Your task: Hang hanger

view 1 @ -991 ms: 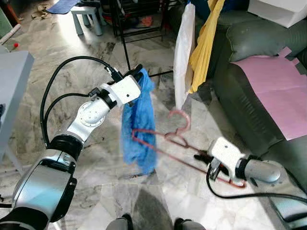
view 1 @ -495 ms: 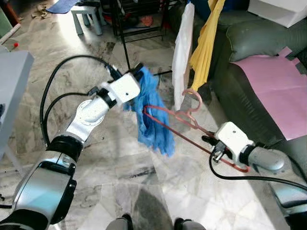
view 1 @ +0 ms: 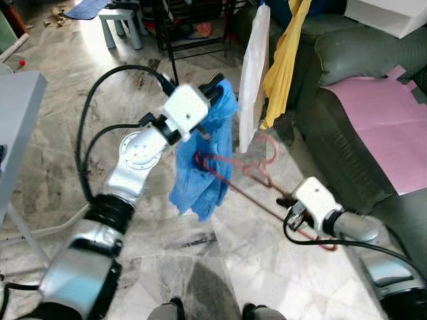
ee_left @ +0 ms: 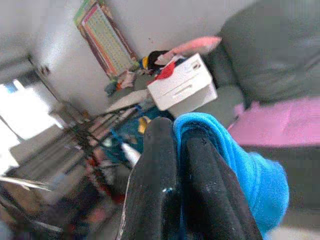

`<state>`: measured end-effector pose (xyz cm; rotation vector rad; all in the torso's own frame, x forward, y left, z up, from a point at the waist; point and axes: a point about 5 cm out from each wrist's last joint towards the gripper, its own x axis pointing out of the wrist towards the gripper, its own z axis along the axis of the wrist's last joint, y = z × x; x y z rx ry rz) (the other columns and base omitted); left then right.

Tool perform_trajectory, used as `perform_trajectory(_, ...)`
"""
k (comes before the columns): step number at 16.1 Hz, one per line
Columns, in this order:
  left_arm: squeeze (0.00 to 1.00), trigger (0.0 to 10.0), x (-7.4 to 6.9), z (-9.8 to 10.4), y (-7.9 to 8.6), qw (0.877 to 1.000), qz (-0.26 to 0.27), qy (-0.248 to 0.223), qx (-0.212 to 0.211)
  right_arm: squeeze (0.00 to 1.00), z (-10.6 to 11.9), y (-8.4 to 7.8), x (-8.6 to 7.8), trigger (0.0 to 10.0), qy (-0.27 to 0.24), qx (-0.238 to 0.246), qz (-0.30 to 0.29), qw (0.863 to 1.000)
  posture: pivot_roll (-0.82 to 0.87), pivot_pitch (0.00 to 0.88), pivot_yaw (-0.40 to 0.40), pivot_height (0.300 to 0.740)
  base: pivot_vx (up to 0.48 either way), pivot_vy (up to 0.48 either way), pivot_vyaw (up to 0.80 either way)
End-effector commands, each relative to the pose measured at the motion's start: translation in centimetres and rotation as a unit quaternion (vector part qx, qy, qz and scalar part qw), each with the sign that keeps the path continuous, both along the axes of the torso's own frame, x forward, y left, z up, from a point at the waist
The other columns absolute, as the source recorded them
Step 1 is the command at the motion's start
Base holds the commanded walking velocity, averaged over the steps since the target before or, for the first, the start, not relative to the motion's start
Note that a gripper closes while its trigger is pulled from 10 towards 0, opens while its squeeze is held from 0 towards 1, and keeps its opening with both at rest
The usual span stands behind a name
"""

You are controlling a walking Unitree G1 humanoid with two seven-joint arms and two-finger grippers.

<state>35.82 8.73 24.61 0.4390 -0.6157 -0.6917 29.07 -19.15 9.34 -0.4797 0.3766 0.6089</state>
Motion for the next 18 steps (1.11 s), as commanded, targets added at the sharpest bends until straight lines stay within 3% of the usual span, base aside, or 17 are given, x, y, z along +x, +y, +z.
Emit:
perform_trajectory(1,0.0,10.0,-0.3,0.9,0.1,0.999,-0.011,0.011,-0.031,0.0,-0.6,0.6,0.0,10.0,0.008,0.001,0.005,1.0,-0.11,0.162,0.048,0.74,0.0,0.0,0.0)
perform_trajectory(5,0.0,10.0,-0.5,2.0,-0.9,0.993,-0.02,0.066,-0.099,0.0,-1.8,1.9,0.0,10.0,0.038,0.005,0.018,0.999,-0.11,0.163,0.048,0.74,0.0,0.0,0.0)
perform_trajectory(8,0.0,10.0,0.5,2.2,0.7,0.989,0.042,0.082,-0.118,0.0,-2.7,1.3,-1.1,10.0,0.074,-0.003,0.034,0.997,-0.11,0.165,0.045,0.74,0.0,0.0,0.0)
perform_trajectory(10,0.0,10.0,1.4,1.7,2.6,0.984,0.116,0.081,-0.105,0.0,-3.0,-0.1,-1.8,10.0,0.089,-0.008,0.013,0.996,-0.11,0.166,0.045,0.74,0.0,0.0,0.0)
perform_trajectory(13,0.0,10.0,2.0,1.6,4.8,0.975,0.176,0.084,-0.107,0.0,-3.0,-4.2,-2.1,10.0,0.096,-0.032,-0.078,0.992,-0.12,0.167,0.044,0.74,0.0,0.0,0.0)
perform_trajectory(14,0.0,10.0,2.0,1.7,5.0,0.974,0.182,0.082,-0.108,0.0,-2.9,-4.9,-2.1,10.0,0.095,-0.034,-0.096,0.99,-0.12,0.167,0.044,0.74,0.0,0.0,0.0)
perform_trajectory(16,0.0,10.0,1.9,2.0,5.2,0.974,0.182,0.068,-0.114,0.0,-2.0,-7.8,-1.3,10.0,0.062,-0.043,-0.189,0.979,-0.12,0.167,0.044,0.74,0.0,0.0,0.0)
perform_trajectory(18,0.0,10.0,1.5,2.5,4.2,0.978,0.162,0.045,-0.124,0.0,-0.7,-8.8,0.1,10.0,0.019,-0.002,-0.266,0.964,-0.12,0.162,0.042,0.74,0.0,0.0,0.0)
